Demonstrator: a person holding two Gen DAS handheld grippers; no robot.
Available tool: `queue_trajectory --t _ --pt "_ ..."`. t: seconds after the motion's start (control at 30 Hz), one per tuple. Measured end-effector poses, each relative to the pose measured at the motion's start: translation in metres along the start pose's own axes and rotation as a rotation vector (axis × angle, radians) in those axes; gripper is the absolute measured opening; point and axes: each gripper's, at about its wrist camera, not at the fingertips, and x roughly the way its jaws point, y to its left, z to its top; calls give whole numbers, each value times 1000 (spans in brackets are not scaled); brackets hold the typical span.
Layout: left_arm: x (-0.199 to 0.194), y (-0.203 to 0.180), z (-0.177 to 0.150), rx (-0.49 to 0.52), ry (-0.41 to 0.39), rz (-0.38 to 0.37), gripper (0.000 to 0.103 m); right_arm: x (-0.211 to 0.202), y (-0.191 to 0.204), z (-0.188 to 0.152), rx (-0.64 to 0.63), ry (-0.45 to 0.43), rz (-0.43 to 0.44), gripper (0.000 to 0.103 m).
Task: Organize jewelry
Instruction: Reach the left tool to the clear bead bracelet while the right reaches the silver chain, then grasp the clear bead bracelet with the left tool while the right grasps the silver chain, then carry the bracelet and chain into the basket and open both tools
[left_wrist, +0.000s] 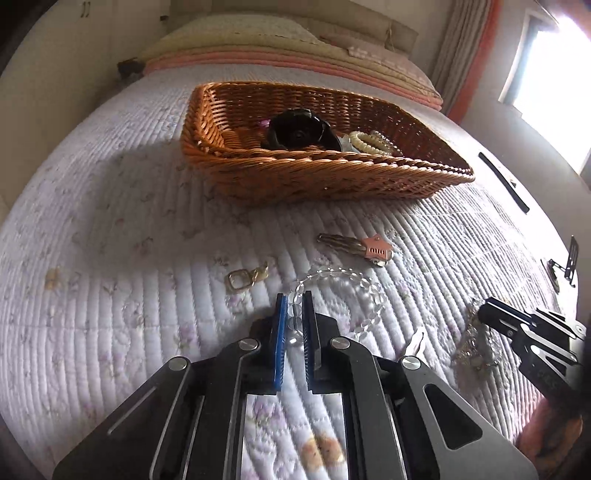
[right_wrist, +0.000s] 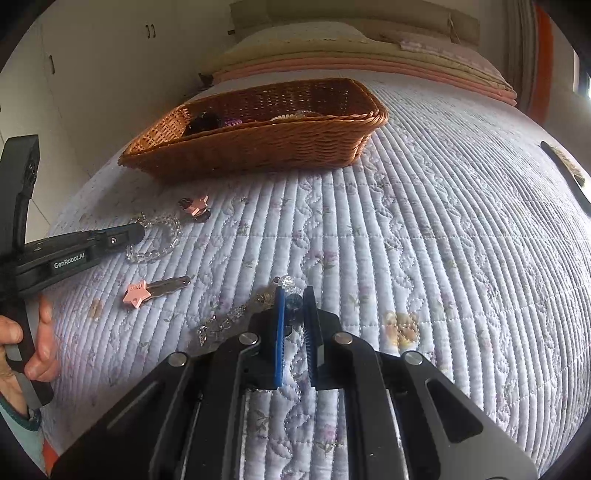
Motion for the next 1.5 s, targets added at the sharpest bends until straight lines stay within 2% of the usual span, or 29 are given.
queue_trajectory --t 0.33,0.53,0.6,0.7,0.77,0.8,0.83,0.87,1.0,1.07,1.2,1.4,1.5 --pt "-21 2 -22 21 1 5 9 -3 -5 -7 16 30 47 9" --pt "-20 -5 -25 52 2 14 19 -4 -3 -10 -30 41 36 16" --pt "-20 -6 -26 59 2 12 21 -3 -1 -10 -43 43 40 22" --pt "-18 -8 -27 71 4 23 21 0 -1 -9 -64 46 22 23" --pt "-17 -10 -26 86 2 33 20 2 3 -7 -81 47 4 23" --pt "-17 -11 -27 92 -1 37 12 3 4 -7 -88 44 -2 20" --pt "-17 -11 -27 89 -5 43 6 2 5 -7 -94 41 -4 16" --pt "-18 -10 -27 83 -9 33 6 1 7 -7 -100 32 0 8" --pt "-30 -2 -26 34 -56 -43 6 -7 8 -9 -94 15 33 8" --pt "-43 1 -23 2 -98 -100 6 -19 11 -5 -87 -13 63 8" --pt "-73 -2 -13 3 -182 -168 6 -48 17 12 -90 -84 93 8" --pt "-101 -16 12 59 -273 -181 6 -81 25 47 -108 -187 78 8" --pt "-104 -19 37 80 -310 -172 6 -90 26 75 -119 -243 64 8"
